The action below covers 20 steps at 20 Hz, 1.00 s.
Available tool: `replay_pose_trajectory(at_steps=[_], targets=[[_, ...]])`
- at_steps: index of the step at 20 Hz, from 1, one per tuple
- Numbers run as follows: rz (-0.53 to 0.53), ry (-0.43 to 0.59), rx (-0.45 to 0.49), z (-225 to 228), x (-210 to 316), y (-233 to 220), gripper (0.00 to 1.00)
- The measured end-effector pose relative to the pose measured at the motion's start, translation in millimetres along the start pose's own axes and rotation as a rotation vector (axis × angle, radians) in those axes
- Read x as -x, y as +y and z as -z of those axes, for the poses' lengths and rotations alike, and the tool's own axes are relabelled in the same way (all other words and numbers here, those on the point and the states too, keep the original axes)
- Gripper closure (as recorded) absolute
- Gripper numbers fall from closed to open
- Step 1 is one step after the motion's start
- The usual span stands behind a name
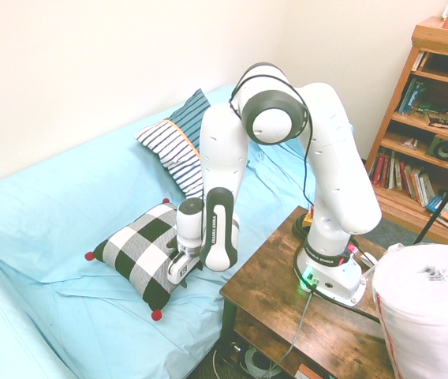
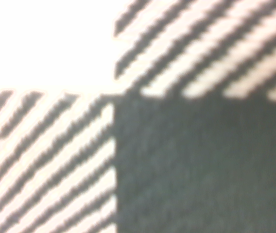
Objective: Stand the pillow up
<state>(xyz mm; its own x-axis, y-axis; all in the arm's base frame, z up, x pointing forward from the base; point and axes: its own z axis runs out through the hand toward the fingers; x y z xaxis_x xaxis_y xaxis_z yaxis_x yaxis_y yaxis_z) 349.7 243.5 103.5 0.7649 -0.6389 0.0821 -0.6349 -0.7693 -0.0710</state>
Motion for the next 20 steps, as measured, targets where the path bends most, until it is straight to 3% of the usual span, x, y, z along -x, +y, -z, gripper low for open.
replay_pose_trajectory(at_steps=[7, 14, 20], targets=[[-0.025, 0.058, -0.064, 69, -56, -52, 0.00], [-0.024, 0.122, -0.126, 163, -146, -131, 0.00], [-0.032, 0.175, -0.163, 187, -224, -197, 0.00]])
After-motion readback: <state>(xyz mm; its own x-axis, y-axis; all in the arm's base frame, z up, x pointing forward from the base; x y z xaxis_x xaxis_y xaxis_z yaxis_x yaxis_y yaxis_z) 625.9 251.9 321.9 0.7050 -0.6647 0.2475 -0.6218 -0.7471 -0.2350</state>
